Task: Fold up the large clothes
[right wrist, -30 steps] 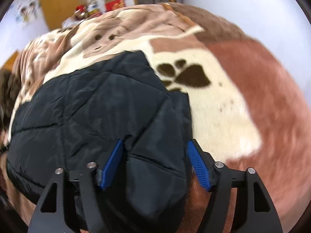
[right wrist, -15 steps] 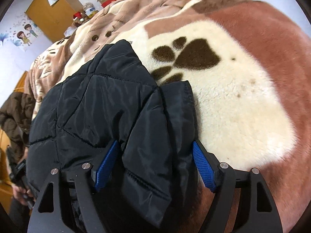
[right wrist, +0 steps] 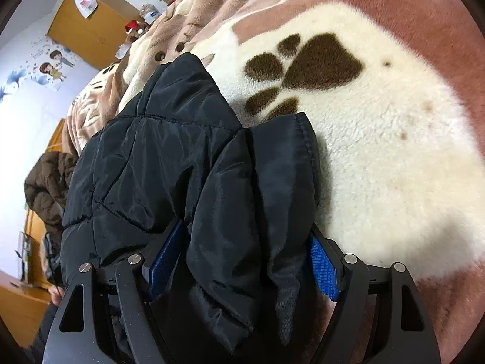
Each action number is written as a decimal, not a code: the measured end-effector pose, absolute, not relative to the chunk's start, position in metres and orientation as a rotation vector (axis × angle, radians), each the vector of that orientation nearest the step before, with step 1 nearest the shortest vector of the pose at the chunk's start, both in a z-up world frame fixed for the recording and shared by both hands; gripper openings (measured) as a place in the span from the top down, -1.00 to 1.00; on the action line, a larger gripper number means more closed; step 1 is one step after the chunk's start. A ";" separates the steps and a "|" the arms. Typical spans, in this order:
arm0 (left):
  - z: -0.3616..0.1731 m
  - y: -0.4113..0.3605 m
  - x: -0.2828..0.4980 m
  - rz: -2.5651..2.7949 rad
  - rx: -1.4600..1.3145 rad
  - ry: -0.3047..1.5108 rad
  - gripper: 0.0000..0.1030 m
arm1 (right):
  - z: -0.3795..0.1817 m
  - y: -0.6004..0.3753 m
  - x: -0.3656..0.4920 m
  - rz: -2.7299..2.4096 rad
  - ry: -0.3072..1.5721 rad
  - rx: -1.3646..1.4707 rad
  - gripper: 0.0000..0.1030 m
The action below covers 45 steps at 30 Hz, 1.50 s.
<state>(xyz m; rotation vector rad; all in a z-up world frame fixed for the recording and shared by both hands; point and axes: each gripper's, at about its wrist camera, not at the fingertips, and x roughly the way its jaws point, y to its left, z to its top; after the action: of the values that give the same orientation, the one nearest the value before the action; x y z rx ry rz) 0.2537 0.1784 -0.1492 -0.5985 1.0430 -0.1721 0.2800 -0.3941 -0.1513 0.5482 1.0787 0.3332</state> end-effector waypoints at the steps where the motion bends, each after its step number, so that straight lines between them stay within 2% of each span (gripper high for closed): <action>1: -0.149 0.177 0.253 -0.173 -0.595 1.042 -0.56 | -0.149 -0.393 0.277 0.344 1.072 0.546 -0.32; 3: -0.147 0.176 0.249 -0.178 -0.585 1.031 -0.51 | -0.147 -0.393 0.274 0.360 1.062 0.536 -0.19; 7: -0.147 0.170 0.252 -0.188 -0.555 1.028 -0.39 | -0.149 -0.391 0.280 0.361 1.067 0.532 -0.09; 10: -0.141 0.160 0.256 -0.180 -0.509 1.026 -0.15 | -0.144 -0.383 0.284 0.345 1.069 0.507 0.12; 12: -0.131 0.152 0.253 -0.157 -0.454 1.017 0.14 | -0.135 -0.380 0.282 0.331 1.063 0.482 0.27; 14: -0.119 0.148 0.250 -0.137 -0.413 1.007 0.33 | -0.123 -0.378 0.277 0.318 1.053 0.454 0.37; 17: -0.100 0.151 0.242 -0.117 -0.386 0.979 0.45 | -0.103 -0.378 0.269 0.309 1.029 0.430 0.48; 22: -0.065 0.151 0.228 -0.109 -0.357 0.921 0.50 | -0.067 -0.377 0.256 0.315 0.972 0.395 0.55; 31: -0.015 0.151 0.230 -0.101 -0.338 0.833 0.57 | -0.033 -0.369 0.262 0.330 0.912 0.384 0.56; 38: 0.007 0.156 0.254 -0.105 -0.330 0.779 0.80 | -0.015 -0.354 0.287 0.352 0.869 0.377 0.56; 40: 0.007 0.157 0.265 -0.104 -0.323 0.771 0.80 | -0.017 -0.347 0.300 0.353 0.875 0.360 0.56; 43: -0.031 0.165 0.289 -0.077 -0.374 0.898 0.75 | -0.046 -0.357 0.317 0.325 0.965 0.397 0.52; 45: -0.057 0.167 0.291 -0.065 -0.383 0.966 0.54 | -0.067 -0.366 0.319 0.290 1.026 0.404 0.39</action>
<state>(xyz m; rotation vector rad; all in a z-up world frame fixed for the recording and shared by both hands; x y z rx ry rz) 0.2913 0.1668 -0.0567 -0.3832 0.9658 -0.0653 0.3190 -0.3661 -0.0670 0.4035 1.0257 0.2896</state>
